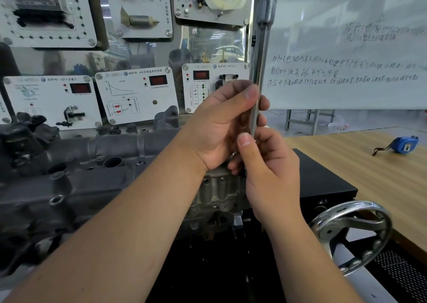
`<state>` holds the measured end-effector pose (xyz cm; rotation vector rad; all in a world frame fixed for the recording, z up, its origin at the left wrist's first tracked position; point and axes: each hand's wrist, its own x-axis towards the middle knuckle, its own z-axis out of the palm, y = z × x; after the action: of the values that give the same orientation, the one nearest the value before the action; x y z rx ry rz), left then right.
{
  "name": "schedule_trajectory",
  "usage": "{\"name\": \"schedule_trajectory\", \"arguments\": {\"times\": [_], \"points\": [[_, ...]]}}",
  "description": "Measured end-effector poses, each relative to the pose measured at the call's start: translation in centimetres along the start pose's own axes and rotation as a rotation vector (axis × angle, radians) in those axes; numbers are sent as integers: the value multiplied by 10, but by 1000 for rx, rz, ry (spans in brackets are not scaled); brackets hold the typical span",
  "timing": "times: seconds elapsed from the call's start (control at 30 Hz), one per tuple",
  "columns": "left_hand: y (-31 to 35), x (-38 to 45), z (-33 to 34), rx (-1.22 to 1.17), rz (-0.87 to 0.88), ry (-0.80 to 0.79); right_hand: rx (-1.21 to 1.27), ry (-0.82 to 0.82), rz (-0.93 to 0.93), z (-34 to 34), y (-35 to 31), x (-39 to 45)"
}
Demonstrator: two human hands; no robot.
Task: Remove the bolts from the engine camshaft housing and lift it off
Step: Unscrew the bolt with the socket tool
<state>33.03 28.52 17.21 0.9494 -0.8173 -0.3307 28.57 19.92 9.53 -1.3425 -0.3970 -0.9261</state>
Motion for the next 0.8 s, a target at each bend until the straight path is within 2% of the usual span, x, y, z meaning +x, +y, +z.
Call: {"name": "schedule_trajectory", "arguments": {"times": [0.17, 0.3, 0.6, 0.8], "points": [[1, 0, -1, -13, -18, -42, 14, -56, 2, -1, -4, 2], [1, -1, 1, -21, -62, -84, 49, -41, 23, 1, -4, 0], [-1, 1, -3, 21, 20, 10, -8, 24, 13, 0, -3, -2], [1, 0, 0, -32, -74, -92, 0, 22, 1, 1, -5, -1]]}}
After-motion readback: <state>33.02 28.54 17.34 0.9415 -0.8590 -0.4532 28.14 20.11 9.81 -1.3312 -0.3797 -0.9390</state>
